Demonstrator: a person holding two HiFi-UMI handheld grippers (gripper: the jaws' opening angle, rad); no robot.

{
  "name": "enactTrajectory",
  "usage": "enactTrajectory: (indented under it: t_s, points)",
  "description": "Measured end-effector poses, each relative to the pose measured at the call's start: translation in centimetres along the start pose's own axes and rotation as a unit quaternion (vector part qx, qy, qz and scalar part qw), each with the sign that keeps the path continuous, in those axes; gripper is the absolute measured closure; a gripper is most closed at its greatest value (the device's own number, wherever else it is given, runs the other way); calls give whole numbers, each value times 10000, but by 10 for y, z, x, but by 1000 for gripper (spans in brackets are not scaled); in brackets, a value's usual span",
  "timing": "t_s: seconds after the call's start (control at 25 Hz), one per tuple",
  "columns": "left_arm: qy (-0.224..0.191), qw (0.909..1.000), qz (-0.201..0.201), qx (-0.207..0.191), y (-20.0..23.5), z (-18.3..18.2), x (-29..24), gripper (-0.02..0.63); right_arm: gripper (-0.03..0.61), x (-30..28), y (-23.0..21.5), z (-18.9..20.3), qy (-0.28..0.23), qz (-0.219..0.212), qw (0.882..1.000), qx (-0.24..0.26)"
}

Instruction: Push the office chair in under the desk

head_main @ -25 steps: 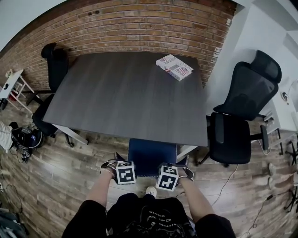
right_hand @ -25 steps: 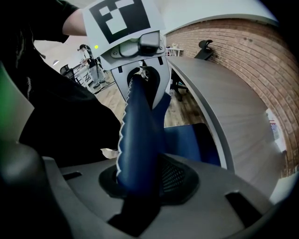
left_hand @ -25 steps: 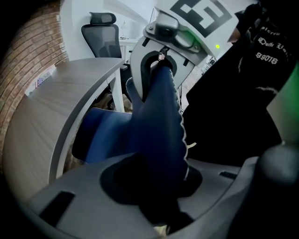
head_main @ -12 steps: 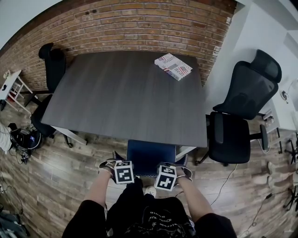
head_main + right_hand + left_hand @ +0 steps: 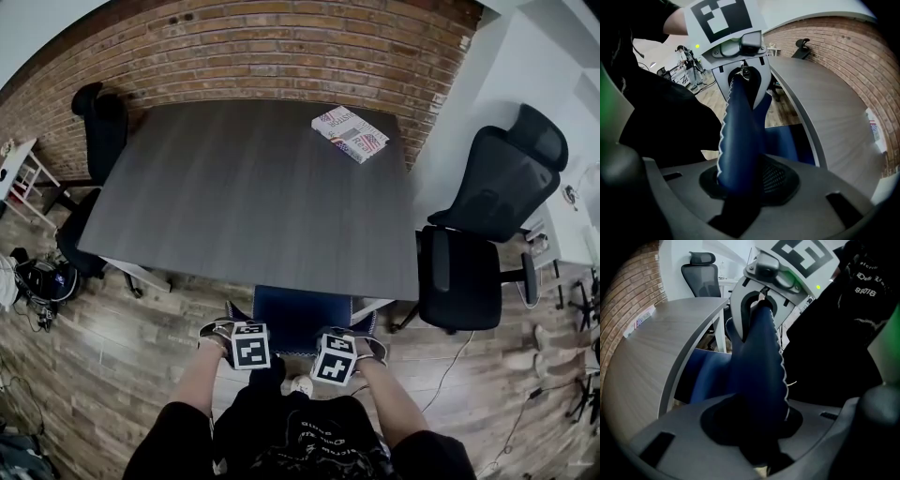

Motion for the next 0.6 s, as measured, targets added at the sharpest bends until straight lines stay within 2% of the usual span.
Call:
enactTrajectory:
  t_s: [0.6]
  points:
    - [-16, 9999, -83, -110, 19, 2, 3, 486, 471, -2, -16, -5, 6, 66, 10000, -43]
Point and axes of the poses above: the fingertips, and each gripper's own axes: x backward along the fingers, y to its left, z out of its underside, the point moved 1 cm from there along x, backward along the fingers
